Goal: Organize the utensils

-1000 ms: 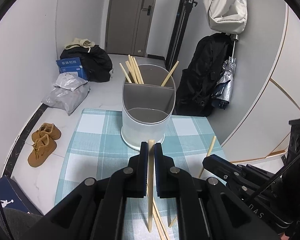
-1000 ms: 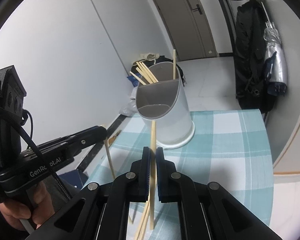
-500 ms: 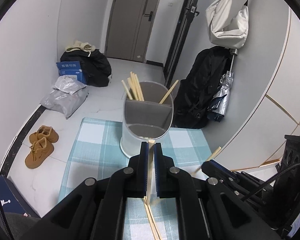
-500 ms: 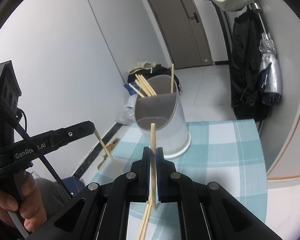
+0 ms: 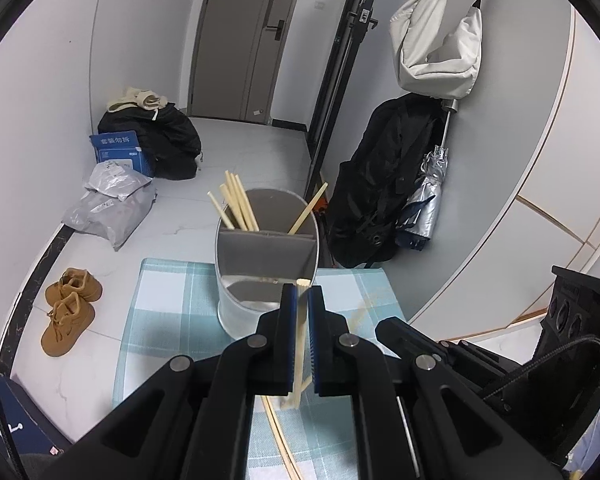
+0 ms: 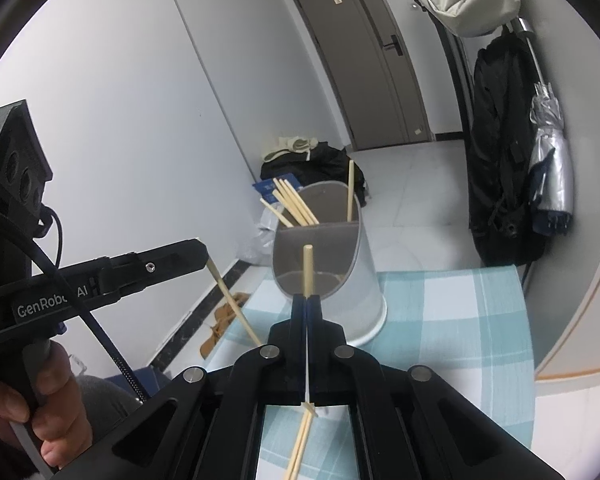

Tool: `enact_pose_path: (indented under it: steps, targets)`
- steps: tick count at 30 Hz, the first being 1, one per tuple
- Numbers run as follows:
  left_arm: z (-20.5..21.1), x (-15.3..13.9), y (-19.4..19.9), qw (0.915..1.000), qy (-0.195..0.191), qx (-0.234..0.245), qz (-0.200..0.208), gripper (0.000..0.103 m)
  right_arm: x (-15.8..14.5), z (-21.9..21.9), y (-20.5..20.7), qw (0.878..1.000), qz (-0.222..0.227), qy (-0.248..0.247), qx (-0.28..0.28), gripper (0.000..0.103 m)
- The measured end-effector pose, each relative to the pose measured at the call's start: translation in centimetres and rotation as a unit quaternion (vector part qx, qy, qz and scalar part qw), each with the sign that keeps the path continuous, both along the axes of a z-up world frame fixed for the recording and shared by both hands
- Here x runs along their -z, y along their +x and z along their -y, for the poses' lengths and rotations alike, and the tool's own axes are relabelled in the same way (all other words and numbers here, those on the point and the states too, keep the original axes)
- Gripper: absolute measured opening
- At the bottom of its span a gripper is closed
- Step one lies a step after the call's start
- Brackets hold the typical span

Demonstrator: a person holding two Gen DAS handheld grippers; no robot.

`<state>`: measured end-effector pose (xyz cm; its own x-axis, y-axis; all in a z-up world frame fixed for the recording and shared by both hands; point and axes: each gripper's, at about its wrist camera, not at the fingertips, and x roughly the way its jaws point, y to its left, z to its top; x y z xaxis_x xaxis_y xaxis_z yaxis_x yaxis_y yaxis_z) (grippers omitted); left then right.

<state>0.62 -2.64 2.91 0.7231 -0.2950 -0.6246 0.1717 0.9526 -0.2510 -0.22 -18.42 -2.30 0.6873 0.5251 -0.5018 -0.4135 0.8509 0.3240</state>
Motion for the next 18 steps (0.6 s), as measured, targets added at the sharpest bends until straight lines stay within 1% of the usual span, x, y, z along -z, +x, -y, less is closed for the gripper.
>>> enact_pose_path:
  steps: [3,4,9,11,12,14,15,16,18]
  targets:
    - [0.2,-0.4,0.6,1.0000,0.004,0.006,0.002,0.002,-0.5,0.0,0.4,1.000,0.003,0.002,-0.005,0.000]
    - [0.1,-0.4,0.7,1.0000,0.004,0.006,0.001,0.002,-0.5,-0.1,0.6,1.000,0.002,-0.004,-0.009,0.000]
    - [-1.0,0.5,1.0,0.9999,-0.001,0.000,-0.013,0.002,1.2,0.6,1.7,0.999,-0.029,-0.012,-0.002,0.000]
    - [-1.5,0.9,0.9,0.9998,-0.005,-0.002,-0.018,0.002,2.6,1.1,2.7,0.998,-0.065,-0.020,0.003,0.001]
    - [-1.9,1.1,0.8,0.9998,-0.007,-0.006,-0.019,0.002,3.5,1.4,3.5,0.995,-0.088,-0.033,0.009,0.003]
    - [-2.6,1.6,0.8,0.9996,-0.012,-0.012,-0.024,0.002,5.1,1.6,4.9,0.991,-0.120,-0.054,0.017,0.004]
    - [-3.0,1.9,0.8,0.9993,-0.016,-0.017,-0.029,0.003,6.0,1.7,5.5,0.988,-0.137,-0.063,0.017,0.006]
    - [-3.4,2.2,0.8,0.9991,-0.019,-0.021,-0.032,0.002,6.9,1.7,6.2,0.986,-0.149,-0.072,0.022,0.011]
    - [-4.0,2.7,1.0,0.9986,-0.021,-0.029,-0.039,0.002,8.8,1.5,7.4,0.982,-0.170,-0.085,0.021,0.016]
